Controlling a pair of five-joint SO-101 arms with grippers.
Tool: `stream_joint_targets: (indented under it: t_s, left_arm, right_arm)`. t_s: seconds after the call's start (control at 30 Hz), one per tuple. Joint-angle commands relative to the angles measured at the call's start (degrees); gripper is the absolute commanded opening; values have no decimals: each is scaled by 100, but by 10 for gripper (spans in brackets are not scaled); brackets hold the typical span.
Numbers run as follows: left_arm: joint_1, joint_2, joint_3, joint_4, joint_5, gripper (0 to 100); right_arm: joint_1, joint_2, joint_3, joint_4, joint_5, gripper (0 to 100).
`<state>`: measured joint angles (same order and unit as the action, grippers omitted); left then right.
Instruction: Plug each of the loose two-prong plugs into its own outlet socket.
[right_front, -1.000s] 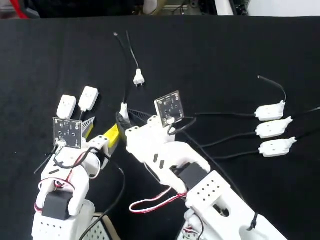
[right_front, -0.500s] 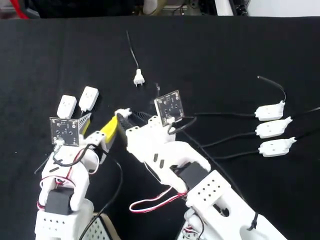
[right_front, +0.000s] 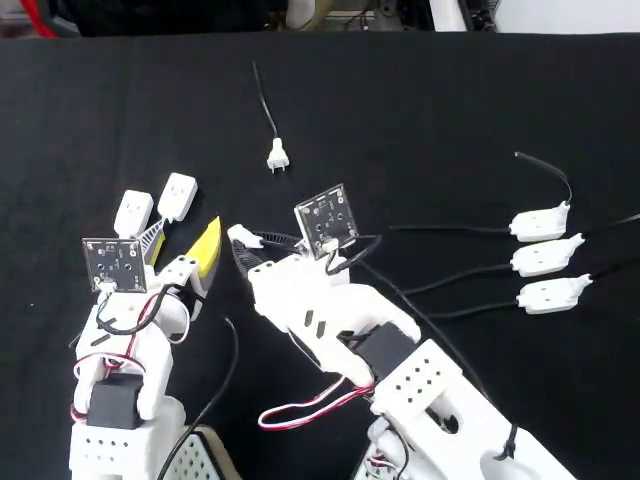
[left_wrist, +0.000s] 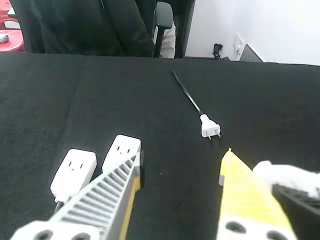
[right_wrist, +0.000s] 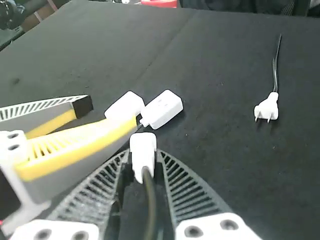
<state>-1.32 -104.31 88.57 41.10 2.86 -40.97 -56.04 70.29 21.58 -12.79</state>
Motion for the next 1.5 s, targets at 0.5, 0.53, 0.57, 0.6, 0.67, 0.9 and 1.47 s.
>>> stream_joint_targets:
  t_s: [0.5,0.53,0.57,0.6,0.67,0.9,1.47]
  left_arm:
    - [-2316,958,-857,431,-132,257]
    - [-2237,1310,-1095,431,-220,257]
    - [-2105,1714,-1332,431,-387,257]
    - [-1956,2154,-1587,422,-545,257]
    - [-1701,3112,-2114,396,-941,258]
    - [-1859,5969,-3609,88,-2224,258]
    - [-2237,9723,-4848,-1486,-2505,297]
  right_arm:
    - [2426,1262,-3363,3534,1345,11]
    - [2479,1525,-3503,3596,1345,11]
    - [2523,1798,-3644,3631,1345,11]
    - [2549,2035,-3767,3648,1345,11]
    - [2576,2457,-3987,3657,1345,11]
    - [2822,2932,-4251,3657,1468,11]
    - [2954,2976,-4233,3657,1547,11]
